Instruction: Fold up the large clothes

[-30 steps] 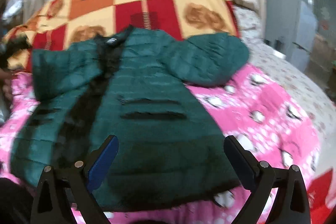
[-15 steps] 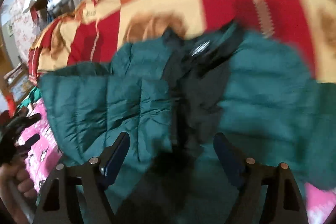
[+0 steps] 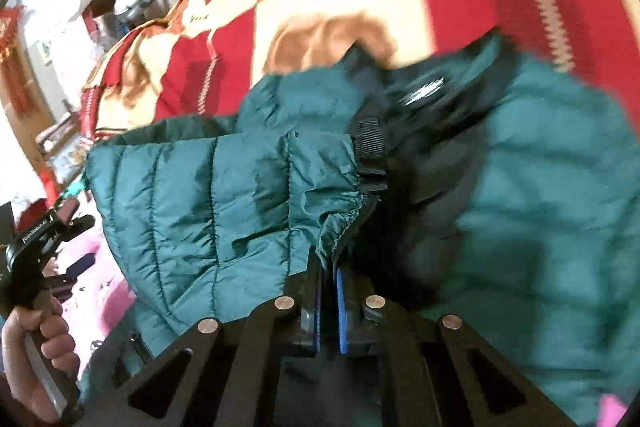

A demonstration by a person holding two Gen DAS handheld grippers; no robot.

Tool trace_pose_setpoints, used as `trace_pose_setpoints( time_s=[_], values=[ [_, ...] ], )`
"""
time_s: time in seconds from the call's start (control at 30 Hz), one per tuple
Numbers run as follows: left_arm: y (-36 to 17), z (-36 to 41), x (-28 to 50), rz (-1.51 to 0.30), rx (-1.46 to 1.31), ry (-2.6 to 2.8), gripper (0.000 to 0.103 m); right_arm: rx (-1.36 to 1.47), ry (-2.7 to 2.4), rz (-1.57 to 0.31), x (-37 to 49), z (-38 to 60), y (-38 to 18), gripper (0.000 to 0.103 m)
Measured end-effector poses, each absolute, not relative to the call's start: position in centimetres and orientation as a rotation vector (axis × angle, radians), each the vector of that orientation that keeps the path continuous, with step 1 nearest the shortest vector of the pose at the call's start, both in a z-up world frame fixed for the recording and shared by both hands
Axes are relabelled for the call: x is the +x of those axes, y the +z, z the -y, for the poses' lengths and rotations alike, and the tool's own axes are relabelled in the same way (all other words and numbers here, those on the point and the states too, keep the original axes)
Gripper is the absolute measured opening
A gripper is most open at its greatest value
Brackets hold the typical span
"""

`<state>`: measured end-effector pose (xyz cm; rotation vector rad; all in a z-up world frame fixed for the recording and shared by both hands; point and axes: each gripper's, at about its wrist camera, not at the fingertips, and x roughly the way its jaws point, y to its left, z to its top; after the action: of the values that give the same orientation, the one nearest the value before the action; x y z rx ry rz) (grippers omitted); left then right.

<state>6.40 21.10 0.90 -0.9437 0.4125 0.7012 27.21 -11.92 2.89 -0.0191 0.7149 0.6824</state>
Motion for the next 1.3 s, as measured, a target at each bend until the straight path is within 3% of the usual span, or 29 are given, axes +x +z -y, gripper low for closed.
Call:
trace_pose_setpoints(
  time_s=[0.17,0.37,0.47,0.53,0.57,0.7,0.9,1.07,1.13,1.3],
  values=[
    [0.5,-20.8,6.8,-0.443,-0.923,0.704,0.069,-0.013,0.454,-0.728,29.2,20.1,4.0,0.005],
    [0.6,-19.9,8.5,-0.478,-0.858,0.666,0.069,-0.012,0.340,-0.797,30.9,24.2,1.2,0.006],
    [0.9,-18.9,9.7,-0.489,-0.816,0.623,0.069,-0.012,0.310,-0.734,29.3,24.7,2.6,0.019],
    [1.1,-18.0,10.5,-0.507,-0.790,0.590,0.069,-0.021,0.279,-0.704,28.3,24.7,4.0,0.053],
    [1.3,-17.5,11.1,-0.523,-0.778,0.562,0.069,-0.048,0.258,-0.669,27.3,24.8,4.9,0.057],
    [2.8,-15.6,13.7,-0.532,-0.761,0.449,0.069,-0.096,0.309,-0.611,25.7,22.9,6.9,0.057],
    [2.0,-12.4,18.4,-0.570,-0.596,0.339,0.069,-0.104,0.429,-0.691,26.3,18.6,4.3,0.038],
    [-2.0,-13.4,22.6,-0.756,-0.613,0.339,0.069,-0.160,0.355,-0.801,31.0,17.4,-1.7,0.037],
    [-3.1,-13.7,23.4,-0.797,-0.644,0.312,0.074,-0.148,0.291,-0.868,32.9,18.3,-4.2,0.038],
    [-2.7,-14.2,23.4,-0.794,-0.626,0.310,0.074,-0.093,0.311,-0.863,33.1,19.0,-4.2,0.040]
  ],
)
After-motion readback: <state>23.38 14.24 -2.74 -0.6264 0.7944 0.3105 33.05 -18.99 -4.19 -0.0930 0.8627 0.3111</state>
